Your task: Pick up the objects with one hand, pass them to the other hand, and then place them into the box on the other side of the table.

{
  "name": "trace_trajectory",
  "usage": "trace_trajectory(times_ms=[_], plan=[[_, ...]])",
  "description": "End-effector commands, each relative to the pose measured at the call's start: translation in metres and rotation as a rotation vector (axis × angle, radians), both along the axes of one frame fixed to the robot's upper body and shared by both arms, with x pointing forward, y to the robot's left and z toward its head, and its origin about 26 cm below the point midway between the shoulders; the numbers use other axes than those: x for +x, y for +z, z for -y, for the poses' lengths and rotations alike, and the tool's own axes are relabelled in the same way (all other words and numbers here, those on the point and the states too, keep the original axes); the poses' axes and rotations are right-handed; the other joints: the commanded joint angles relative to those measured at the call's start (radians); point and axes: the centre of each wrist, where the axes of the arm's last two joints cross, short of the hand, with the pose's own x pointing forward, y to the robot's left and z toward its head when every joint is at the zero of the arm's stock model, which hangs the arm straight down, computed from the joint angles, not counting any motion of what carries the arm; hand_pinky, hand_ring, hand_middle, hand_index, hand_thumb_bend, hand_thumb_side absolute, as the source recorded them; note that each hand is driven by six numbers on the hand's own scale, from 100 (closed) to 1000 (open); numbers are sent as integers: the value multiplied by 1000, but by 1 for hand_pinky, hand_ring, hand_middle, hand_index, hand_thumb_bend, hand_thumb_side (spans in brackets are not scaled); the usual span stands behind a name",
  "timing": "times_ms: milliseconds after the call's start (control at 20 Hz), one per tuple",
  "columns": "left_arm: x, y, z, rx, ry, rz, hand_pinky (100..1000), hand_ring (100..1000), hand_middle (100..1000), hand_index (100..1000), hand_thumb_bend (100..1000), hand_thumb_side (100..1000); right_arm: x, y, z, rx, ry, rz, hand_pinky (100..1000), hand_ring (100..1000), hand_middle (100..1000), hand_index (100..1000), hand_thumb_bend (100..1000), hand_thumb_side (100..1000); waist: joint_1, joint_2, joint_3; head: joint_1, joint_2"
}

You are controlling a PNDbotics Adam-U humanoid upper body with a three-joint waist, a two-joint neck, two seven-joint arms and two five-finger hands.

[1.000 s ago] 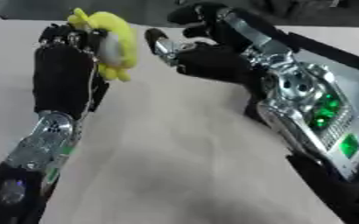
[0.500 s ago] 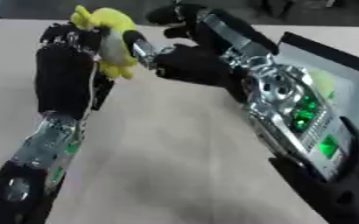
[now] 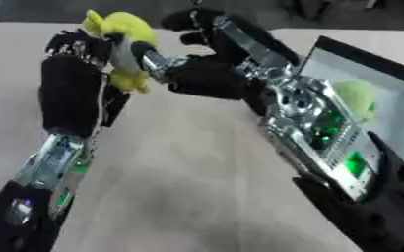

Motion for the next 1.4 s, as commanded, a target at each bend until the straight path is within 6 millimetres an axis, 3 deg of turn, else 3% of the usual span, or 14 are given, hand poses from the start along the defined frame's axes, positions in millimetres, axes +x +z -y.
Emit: trace_trajectory(times_ms=[50,1400], plan=[[-4,11,2,-9,-27,51,529,433,100,426,100,100,1,3,-2,-13,-29,32,792,931,883,826,404,254,-9,-19,2,-3,-14],[-18,14,27,20,-168,92,516,426,100,421,100,100,13,-2,-12,3,-97,16,790,930,882,837,409,260,-15,-11,14,-1,-21]])
